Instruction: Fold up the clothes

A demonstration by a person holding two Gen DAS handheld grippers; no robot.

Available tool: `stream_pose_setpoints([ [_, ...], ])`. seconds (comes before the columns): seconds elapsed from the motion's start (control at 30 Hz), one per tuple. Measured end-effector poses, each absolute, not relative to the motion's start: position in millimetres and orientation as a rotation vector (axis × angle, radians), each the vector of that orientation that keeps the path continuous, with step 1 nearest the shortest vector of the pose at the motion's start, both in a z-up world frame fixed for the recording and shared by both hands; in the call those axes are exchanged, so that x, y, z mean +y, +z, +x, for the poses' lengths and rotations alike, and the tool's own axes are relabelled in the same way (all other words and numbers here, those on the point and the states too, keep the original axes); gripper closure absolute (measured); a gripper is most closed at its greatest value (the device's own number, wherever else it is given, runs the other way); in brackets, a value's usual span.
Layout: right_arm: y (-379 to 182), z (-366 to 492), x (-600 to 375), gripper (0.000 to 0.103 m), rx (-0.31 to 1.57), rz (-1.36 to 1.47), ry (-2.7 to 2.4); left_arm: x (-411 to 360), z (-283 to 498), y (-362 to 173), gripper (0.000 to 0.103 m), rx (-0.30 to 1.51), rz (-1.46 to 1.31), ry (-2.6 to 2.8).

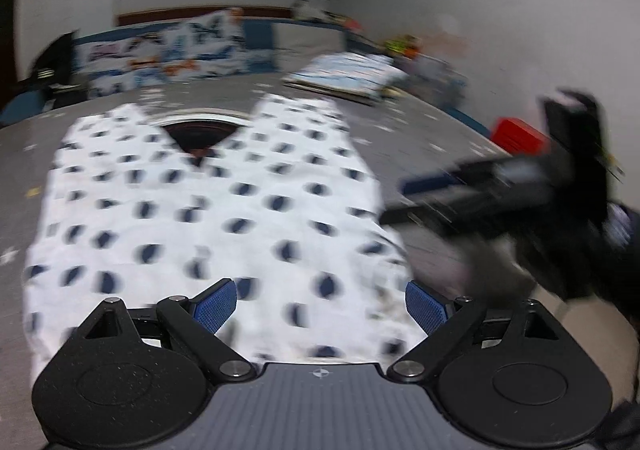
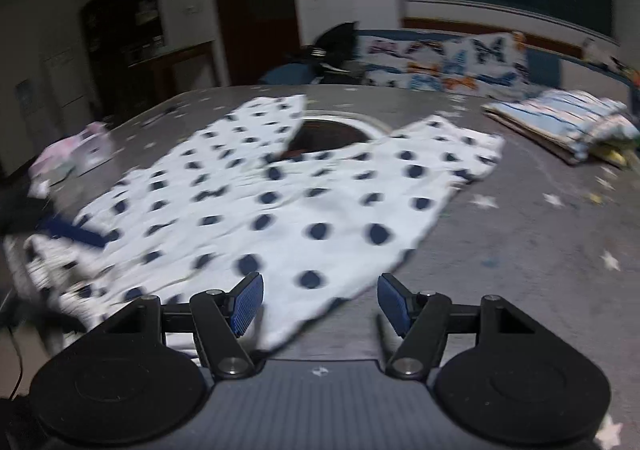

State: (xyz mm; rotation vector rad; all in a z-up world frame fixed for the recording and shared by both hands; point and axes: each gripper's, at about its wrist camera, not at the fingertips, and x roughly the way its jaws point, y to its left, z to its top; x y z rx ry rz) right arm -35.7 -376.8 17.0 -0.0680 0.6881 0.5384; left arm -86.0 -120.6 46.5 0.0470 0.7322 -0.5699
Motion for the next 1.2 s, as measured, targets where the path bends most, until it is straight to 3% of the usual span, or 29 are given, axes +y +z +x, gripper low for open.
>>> stream_pose_setpoints([
  [0.27,9.5,-2.5,-409.4,0.039,0.729,0.005,0.425,-162.6,-92.8,28.3,0.03,0.758,0.162,-0.688],
  [0.33,8.7,8.8,-414.6,0.041,0.739,0.016,0.405,-167.4,-89.3,22.2,0.046,0.774,0.181,-0.687],
  [0.47,8.4,35.0,-424.4,0.045,0.756,0.049,0.37,-166.9,-82.6,18.6,0.068,0.764,0.208,-0.658],
  [0.53,9.3,51.3,-427.3,0.047,0.753,0.047,0.348,-159.9,-75.5,20.0,0.085,0.778,0.171,-0.654],
  [1.07,-3.4,206.3,-428.6,0.06,0.756,0.104,0.187,-119.4,-50.2,41.2,0.089,0.786,-0.071,-0.66],
  [1.2,-9.8,224.3,-419.9,0.068,0.756,0.071,0.17,-113.2,-46.1,43.2,0.089,0.784,-0.093,-0.653],
])
